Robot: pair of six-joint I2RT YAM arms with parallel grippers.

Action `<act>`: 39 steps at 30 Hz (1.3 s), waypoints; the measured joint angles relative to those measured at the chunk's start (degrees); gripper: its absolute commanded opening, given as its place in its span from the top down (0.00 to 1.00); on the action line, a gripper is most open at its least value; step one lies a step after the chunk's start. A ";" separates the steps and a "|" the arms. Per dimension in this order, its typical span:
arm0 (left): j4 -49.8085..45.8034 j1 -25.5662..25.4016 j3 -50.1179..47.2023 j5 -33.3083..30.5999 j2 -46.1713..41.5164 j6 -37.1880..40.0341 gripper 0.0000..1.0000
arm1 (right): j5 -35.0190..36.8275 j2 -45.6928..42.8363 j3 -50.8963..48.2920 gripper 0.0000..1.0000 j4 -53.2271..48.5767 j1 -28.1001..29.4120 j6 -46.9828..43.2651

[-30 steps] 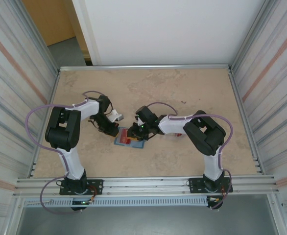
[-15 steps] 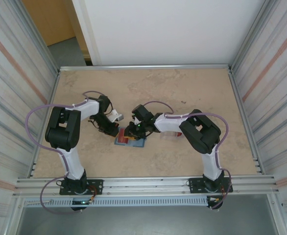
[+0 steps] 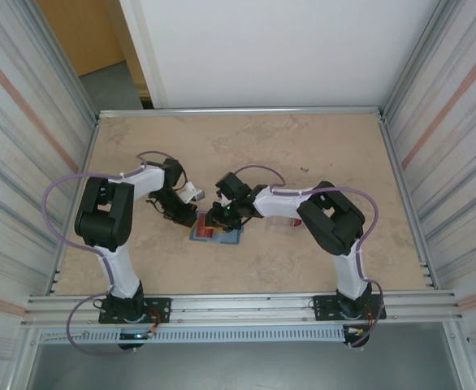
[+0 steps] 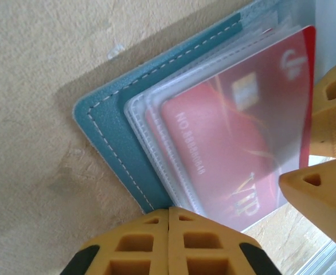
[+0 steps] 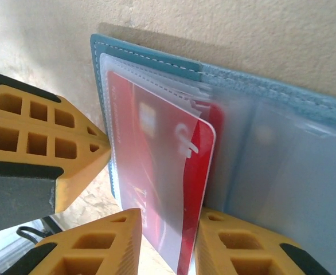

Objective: Put the credit cards into the card holder

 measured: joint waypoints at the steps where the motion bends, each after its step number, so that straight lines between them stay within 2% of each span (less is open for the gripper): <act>1: 0.07 0.00 -0.04 -0.02 -0.20 -0.09 0.91 | 0.35 -0.39 -0.15 0.69 -0.42 0.00 -0.28; 9: 0.07 0.11 -0.04 -1.03 -1.09 -0.09 0.91 | 1.90 -3.48 -2.01 0.70 -2.10 -0.11 -1.46; 24: 0.07 0.11 -0.04 -1.03 -1.25 -0.09 0.93 | 1.68 -0.04 1.57 0.70 -2.58 0.39 -1.49; 25: 0.04 0.11 -0.02 -1.03 -1.25 -0.09 0.92 | 1.66 -0.07 1.75 0.70 -2.84 0.37 -1.51; 28: 0.04 -0.09 0.09 -1.53 -1.90 -0.17 0.74 | 1.90 -0.13 1.88 0.70 -3.54 0.37 -1.70; 30: 0.07 -0.57 0.11 -2.19 -3.54 -0.90 0.68 | 2.34 -0.70 1.51 0.70 -4.28 0.24 -2.19; 33: 0.26 -2.38 0.50 -2.38 -7.08 -1.60 0.64 | 3.37 -3.08 -0.70 0.70 -4.94 -0.11 -2.86; 39: 0.96 -6.08 2.69 -2.19 -10.25 -3.13 0.62 | 5.57 -6.12 -3.65 0.70 -6.93 -1.68 -3.32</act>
